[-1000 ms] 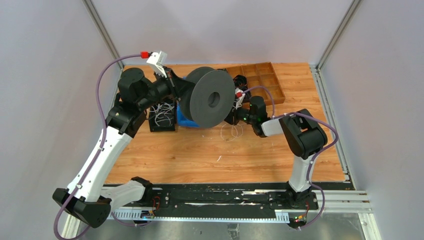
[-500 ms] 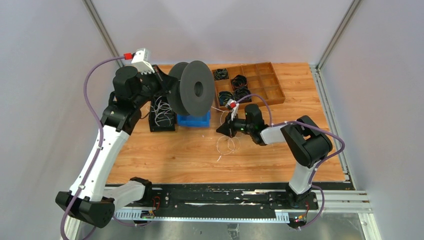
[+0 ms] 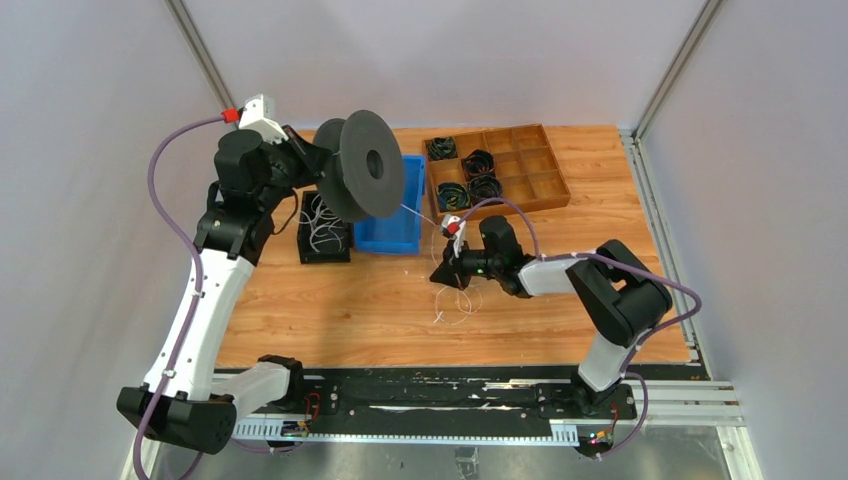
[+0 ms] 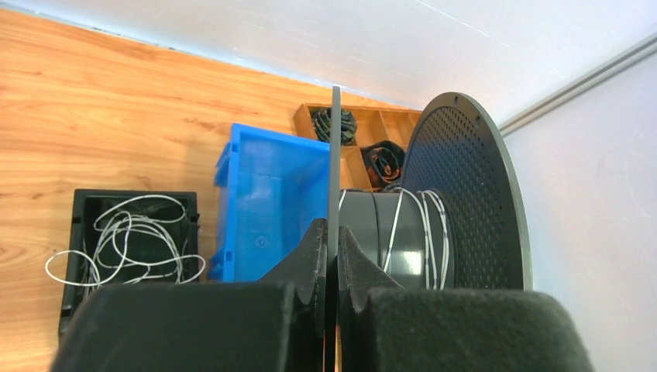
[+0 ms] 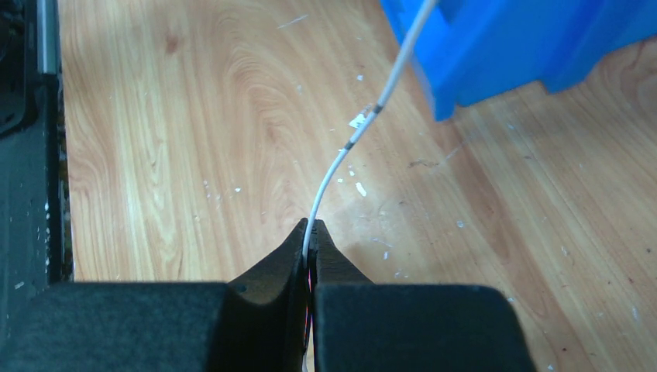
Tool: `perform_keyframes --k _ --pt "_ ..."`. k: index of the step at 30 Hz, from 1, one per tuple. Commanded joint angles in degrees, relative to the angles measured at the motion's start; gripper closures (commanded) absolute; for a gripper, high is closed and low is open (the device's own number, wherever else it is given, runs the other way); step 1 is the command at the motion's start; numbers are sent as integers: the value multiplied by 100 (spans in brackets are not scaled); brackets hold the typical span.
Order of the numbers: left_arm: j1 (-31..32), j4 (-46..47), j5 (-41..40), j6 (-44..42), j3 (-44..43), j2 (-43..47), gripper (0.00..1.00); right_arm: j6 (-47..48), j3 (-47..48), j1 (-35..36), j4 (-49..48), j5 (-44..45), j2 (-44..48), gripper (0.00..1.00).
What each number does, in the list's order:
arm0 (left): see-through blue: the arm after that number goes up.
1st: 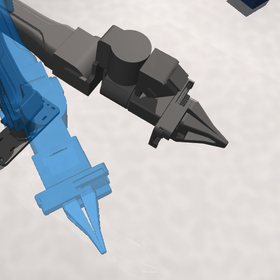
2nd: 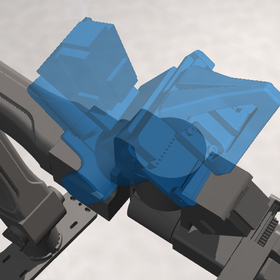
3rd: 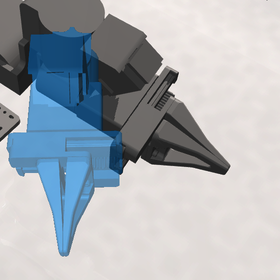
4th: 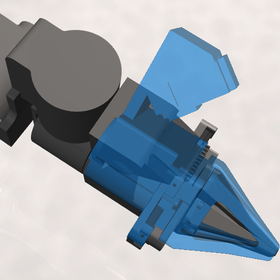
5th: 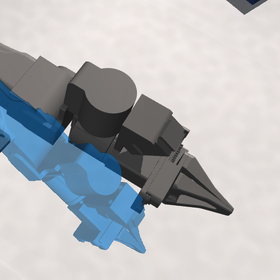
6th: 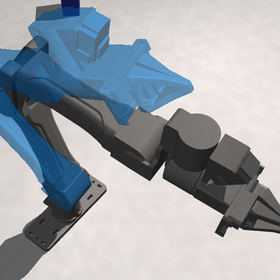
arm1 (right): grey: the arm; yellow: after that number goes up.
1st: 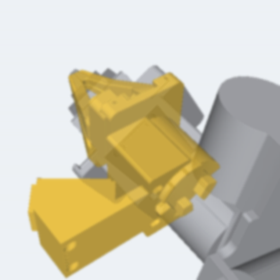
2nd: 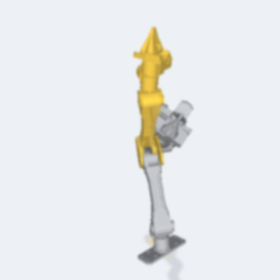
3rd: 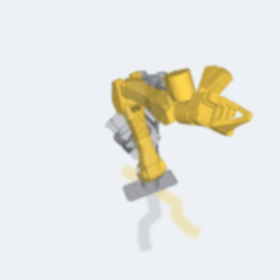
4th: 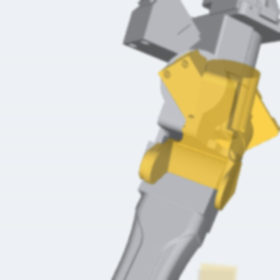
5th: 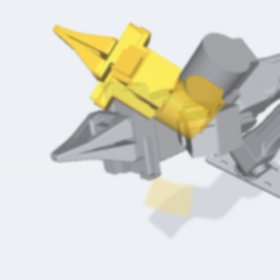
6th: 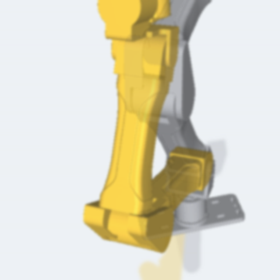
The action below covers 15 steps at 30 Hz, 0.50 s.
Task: Wrap the cables
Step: Wrap the cable around the cable reel.
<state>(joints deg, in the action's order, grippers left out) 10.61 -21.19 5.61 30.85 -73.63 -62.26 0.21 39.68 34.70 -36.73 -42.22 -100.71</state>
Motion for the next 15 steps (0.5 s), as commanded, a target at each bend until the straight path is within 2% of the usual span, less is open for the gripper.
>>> perform_keyframes --k 1,6,15 --pt "-43 319 -252 98 -192 3 100 978 -153 308 661 -137 597 99" --pt "-42 342 -419 52 -126 -7 100 1698 -55 865 1566 -53 1021 99" --pt "-42 462 -534 -10 -96 -62 100 2544 656 2170 3251 212 1335 99"
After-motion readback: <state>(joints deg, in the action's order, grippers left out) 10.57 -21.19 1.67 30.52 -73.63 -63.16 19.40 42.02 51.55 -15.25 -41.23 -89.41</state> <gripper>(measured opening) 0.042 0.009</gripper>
